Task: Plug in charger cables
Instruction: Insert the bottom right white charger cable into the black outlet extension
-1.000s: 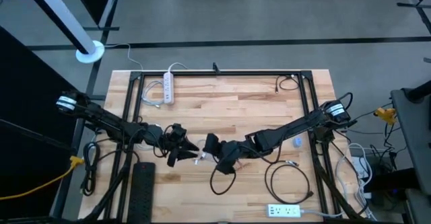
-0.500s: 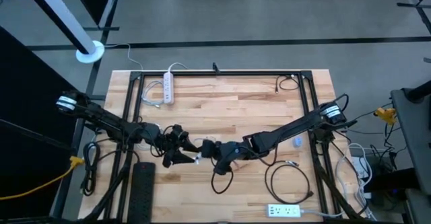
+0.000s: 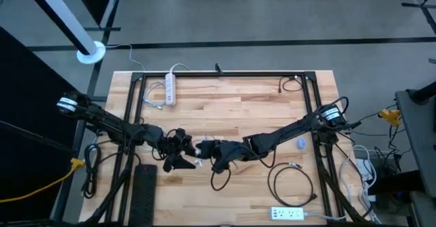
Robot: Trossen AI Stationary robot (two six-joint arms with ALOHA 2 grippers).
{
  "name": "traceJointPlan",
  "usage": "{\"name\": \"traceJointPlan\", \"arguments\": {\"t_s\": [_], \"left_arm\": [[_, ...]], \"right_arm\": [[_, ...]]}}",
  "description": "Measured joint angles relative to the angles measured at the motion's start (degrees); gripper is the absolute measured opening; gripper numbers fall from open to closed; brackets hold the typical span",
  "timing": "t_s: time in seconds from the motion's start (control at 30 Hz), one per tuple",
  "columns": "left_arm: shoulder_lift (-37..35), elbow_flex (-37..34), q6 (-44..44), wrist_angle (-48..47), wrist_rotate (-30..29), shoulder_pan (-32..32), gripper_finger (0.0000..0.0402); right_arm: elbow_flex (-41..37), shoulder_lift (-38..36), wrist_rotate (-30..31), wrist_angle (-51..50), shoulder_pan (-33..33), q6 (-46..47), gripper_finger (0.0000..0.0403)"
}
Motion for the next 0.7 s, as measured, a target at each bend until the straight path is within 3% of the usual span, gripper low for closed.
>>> {"name": "traceJointPlan", "arguments": {"t_s": [0.5,0.6,0.7], "left_arm": [[-0.1,0.2,6.6,-1.4,-2.8,0.0,0.0303],[-0.1,0.1,8.4,-2.1,-3.0,0.0,0.0257],[-0.1,0.1,9.5,-2.2,-3.0,0.0,0.0179]], "right_arm": [[0.0,0.7,-0.4,-0.2,0.2,0.2,0.0002],[0.0,0.7,-0.4,-0.3,0.6,0.3,0.0002],[0.0,0.7,-0.5,-0.2,0.6,1.6,0.0002]]}}
